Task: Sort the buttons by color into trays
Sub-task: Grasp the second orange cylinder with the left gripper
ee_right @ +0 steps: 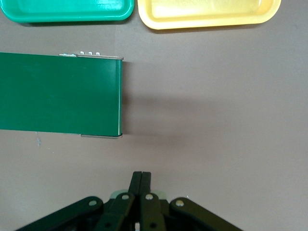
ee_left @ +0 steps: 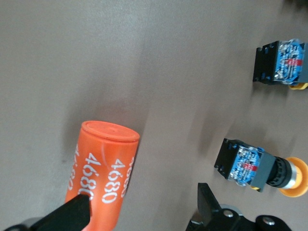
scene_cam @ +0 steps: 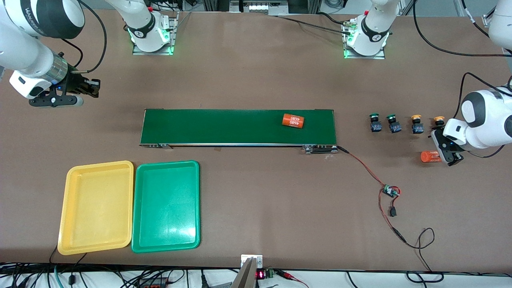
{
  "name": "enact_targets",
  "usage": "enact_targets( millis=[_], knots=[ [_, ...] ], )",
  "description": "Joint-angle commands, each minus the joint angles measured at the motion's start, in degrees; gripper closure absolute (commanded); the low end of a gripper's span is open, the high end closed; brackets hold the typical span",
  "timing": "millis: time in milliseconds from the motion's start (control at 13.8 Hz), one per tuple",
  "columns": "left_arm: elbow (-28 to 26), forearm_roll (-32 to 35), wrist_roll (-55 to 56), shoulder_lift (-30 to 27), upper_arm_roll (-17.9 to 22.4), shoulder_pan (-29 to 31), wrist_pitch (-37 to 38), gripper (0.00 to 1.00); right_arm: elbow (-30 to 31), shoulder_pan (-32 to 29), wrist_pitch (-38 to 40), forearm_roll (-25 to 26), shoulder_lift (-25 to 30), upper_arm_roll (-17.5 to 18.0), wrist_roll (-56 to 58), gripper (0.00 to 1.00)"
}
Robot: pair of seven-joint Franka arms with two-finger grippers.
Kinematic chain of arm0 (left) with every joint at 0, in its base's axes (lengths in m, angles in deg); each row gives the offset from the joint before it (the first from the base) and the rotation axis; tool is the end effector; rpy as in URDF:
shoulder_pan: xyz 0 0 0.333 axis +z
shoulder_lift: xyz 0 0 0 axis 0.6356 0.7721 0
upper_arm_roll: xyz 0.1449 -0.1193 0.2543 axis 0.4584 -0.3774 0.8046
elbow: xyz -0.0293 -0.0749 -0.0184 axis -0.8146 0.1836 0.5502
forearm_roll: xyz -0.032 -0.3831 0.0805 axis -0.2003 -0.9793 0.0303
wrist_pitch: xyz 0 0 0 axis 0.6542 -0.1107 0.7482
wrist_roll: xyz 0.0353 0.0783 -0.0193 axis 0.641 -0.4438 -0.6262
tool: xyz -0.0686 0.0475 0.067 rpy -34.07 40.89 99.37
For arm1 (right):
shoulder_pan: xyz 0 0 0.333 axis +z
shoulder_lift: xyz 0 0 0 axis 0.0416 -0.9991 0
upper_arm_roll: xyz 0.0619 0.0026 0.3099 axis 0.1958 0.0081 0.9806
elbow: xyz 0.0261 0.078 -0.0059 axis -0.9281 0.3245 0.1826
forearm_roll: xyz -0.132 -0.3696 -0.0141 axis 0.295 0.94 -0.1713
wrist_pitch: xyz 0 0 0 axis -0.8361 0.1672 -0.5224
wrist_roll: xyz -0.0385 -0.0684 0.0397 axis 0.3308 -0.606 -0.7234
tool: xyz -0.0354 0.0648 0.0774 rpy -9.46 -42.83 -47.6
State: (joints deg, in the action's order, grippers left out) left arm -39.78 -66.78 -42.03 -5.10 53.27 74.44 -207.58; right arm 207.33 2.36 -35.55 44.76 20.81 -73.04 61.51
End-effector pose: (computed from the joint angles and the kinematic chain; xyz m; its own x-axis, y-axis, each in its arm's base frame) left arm 0.5621 0.2154 0.1904 0.3020 -0.9522 -0.0462 -0.9432 -0.3055 0.1308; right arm 0.4851 -0.0002 0.4603 0.9870 0.0596 -0.1496 0.0624 -0.9979 0.0145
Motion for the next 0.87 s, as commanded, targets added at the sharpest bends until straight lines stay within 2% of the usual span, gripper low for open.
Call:
enact_targets(
  millis=[0, 145, 217, 289, 434, 506, 796],
  knots=[
    [2.94, 2.32, -2.71, 2.60, -0.91, -0.08, -1.58, 0.00, -1.05, 0.35, 0.58, 0.23, -0.28, -0.09, -0.44, 1.00],
    [2.95, 2.23, -4.74, 2.51, -0.91, -0.35, -3.62, 0.00, -1.05, 0.35, 0.76, 0.23, -0.28, -0.09, -0.44, 0.95],
    [2.95, 2.23, -4.75, 2.25, -0.91, -0.35, -3.62, 0.00, -1.14, 0.35, 0.85, 0.23, -0.36, -0.09, -0.53, 0.79],
    [2.95, 2.23, -4.83, 1.99, -1.09, -0.35, -3.62, 0.00, -1.14, 0.35, 0.85, 0.23, -0.45, -0.09, -0.44, 0.55],
    [2.95, 2.32, -4.84, 1.81, -1.35, -0.35, -3.62, 0.00, -1.14, 0.27, 0.58, 0.23, -0.63, -0.17, -0.44, 0.15],
    [2.95, 2.32, -4.84, 1.90, -1.35, -0.35, -3.62, 0.00, -1.14, 0.26, 0.58, 0.23, -0.72, -0.17, -0.44, 0.00],
    [2.95, 1.62, -4.57, 2.51, -1.35, -0.35, -3.80, 0.00, -1.23, 0.26, 0.50, 0.23, -0.98, -0.17, -0.09, 0.00]
  ],
)
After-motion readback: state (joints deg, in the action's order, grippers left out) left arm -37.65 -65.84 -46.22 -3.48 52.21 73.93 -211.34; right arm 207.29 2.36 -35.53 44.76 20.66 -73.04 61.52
